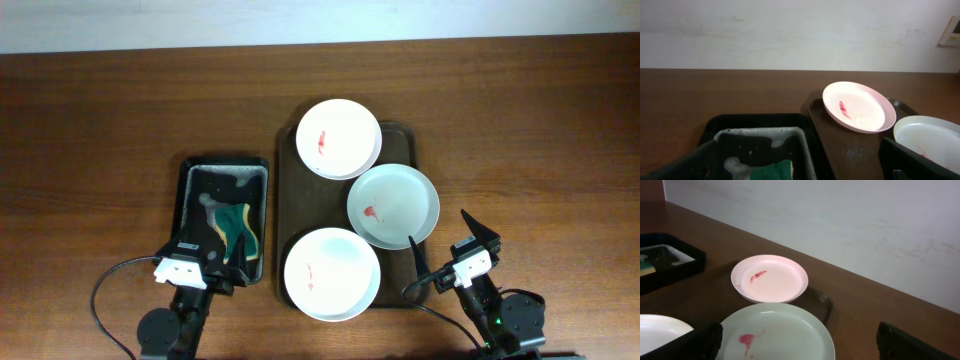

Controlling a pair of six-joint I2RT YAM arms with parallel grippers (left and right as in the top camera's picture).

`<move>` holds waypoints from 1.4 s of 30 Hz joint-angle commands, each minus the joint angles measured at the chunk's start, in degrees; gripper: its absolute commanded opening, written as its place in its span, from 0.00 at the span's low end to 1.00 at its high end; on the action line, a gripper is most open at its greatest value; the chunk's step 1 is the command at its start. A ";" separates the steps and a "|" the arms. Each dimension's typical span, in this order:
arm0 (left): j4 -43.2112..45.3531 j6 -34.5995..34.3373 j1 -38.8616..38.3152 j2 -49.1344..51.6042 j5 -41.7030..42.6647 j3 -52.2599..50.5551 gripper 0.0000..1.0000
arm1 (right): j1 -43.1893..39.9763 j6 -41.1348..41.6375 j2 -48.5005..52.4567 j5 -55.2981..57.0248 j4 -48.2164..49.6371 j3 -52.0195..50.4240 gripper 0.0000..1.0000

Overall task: Clean dirty plates on tray and stack at the side
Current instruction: 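Move the left gripper toward the sponge and the right toward the plates, then grasp the green sponge with the left gripper and the white plate rim with the right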

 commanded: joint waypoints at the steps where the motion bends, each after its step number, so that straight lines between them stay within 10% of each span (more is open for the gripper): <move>1: -0.33 0.92 -0.24 -0.33 0.20 -0.09 1.00 | 0.33 0.26 -0.44 0.09 -0.17 -0.39 0.99; 20: -2.03 0.87 -0.24 0.96 6.29 8.52 1.00 | 0.37 9.38 2.34 -10.27 -2.43 11.39 0.99; 31: -58.31 0.94 -0.24 55.63 6.08 69.18 0.99 | 0.37 9.57 57.81 -15.41 -62.97 76.22 0.99; 35: -64.24 0.90 -0.24 65.88 8.76 69.61 1.00 | 0.39 10.08 67.17 -22.32 -68.54 78.05 0.99; 42: -57.09 -11.65 -0.28 86.40 -2.75 58.60 0.57 | 14.08 27.76 63.43 0.92 -70.62 77.94 0.99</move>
